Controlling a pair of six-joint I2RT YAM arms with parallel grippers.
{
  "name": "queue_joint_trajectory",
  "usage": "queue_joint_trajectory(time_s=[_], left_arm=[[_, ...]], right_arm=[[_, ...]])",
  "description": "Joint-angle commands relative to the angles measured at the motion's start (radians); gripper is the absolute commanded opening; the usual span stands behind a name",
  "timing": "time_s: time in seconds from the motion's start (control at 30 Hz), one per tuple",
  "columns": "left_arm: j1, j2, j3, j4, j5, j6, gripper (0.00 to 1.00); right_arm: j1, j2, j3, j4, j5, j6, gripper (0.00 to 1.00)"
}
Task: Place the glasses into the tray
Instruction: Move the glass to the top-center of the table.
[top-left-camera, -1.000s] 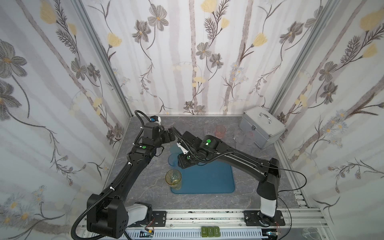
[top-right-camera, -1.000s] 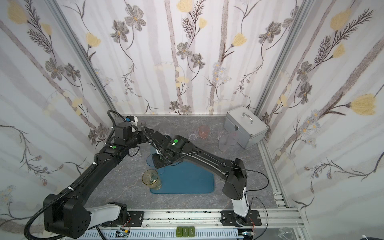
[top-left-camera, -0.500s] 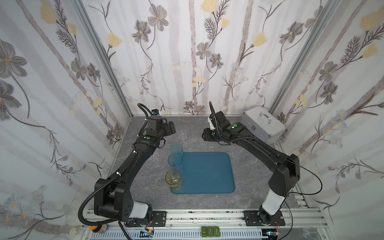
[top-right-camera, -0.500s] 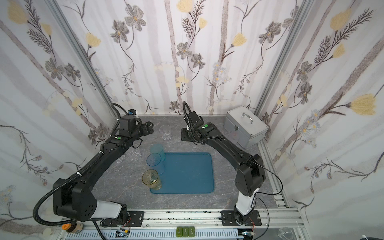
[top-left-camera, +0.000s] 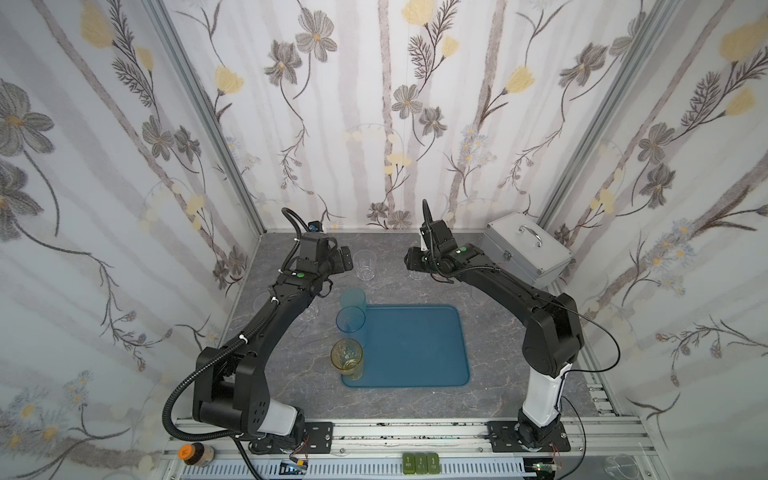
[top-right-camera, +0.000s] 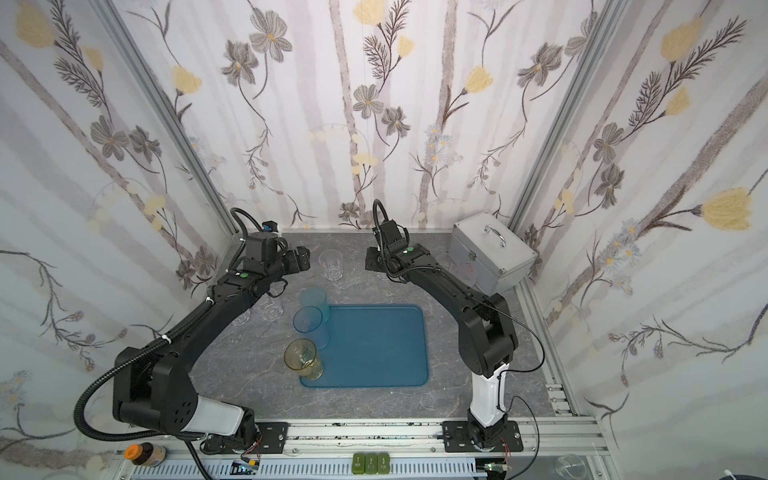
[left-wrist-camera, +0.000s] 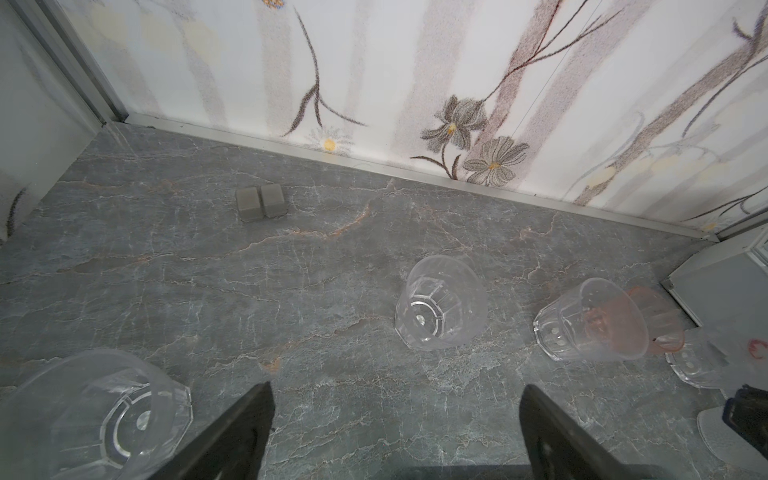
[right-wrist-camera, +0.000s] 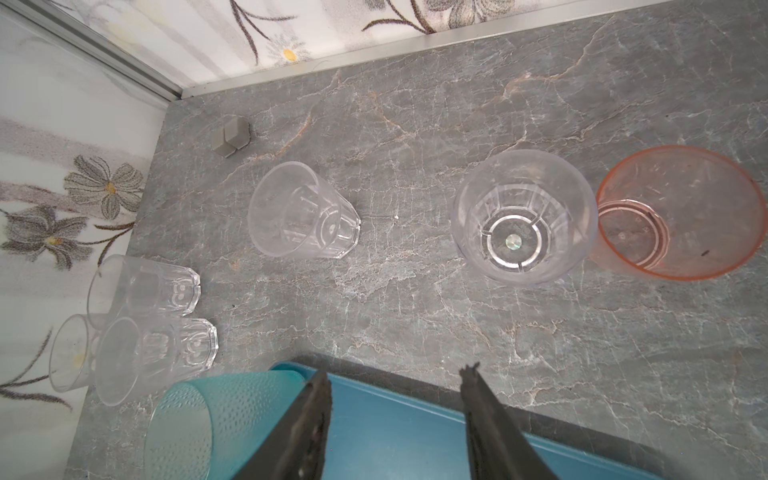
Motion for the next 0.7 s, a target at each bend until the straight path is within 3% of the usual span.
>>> queue_joint_trajectory(time_s=[0.0,0.27,0.47,0.67], left_arm=[[0.001,0.03,0.007,0.025,0.017,-0.022,0.95],[0.001,0.08,0.009,0.061,-0.057,-0.028,0.95],[0.004,-0.014,-0.16,0.228,-0.058,-0.085,0.94],[0.002,-0.05,-0.177,0.239,-0.008,-0.105,0.94]], right_arm=[[-0.009,-0.019,-0.013,0.05,0.047,-0.007,0.53],[-0.099,-0.013,-0.018,0.027,0.046,-0.04,0.55],[-0.114,0.043,0.142,-0.059,0.075,-0.021,0.54],[-0.119,0.093,0.185,-0.082,0.129,-0.026,0.51]])
